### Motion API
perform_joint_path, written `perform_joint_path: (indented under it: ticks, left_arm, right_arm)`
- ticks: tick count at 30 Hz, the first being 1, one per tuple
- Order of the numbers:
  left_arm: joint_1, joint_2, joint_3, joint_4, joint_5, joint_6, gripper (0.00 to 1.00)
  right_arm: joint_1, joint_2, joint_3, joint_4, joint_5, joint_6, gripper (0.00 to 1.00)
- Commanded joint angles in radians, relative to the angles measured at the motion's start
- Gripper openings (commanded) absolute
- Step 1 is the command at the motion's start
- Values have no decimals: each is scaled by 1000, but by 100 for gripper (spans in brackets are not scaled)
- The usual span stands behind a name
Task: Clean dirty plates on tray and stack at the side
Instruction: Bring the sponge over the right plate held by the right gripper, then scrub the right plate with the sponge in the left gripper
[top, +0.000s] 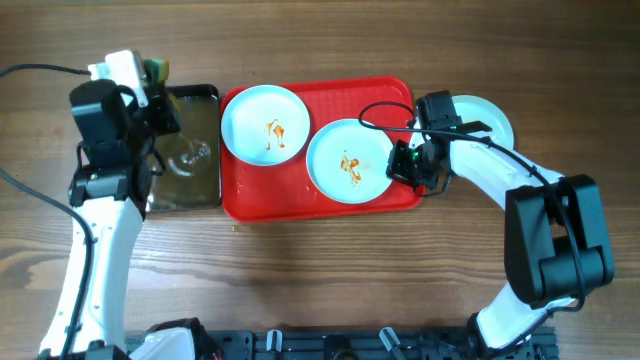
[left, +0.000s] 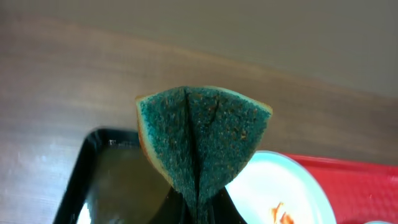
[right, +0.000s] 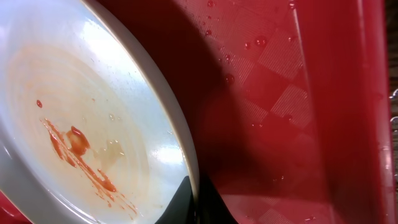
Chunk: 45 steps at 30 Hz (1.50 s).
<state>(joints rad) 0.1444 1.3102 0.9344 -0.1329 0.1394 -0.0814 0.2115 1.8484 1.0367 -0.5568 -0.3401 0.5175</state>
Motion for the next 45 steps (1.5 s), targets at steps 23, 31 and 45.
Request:
perform_joint_path:
  ticks: [23,31,45]
  left_arm:
    - [3,214,16,-132,93,-93,4]
    - [-69,268,58,-243,206,-215,4]
    - [-673,553,68,271,360,-813,4]
  right_arm:
    - [5,24,-14,-2,14,-21,4]
    - [6,24,-14,-6,14,-47,4]
    - [32,24,-14,-6,14,-70,4]
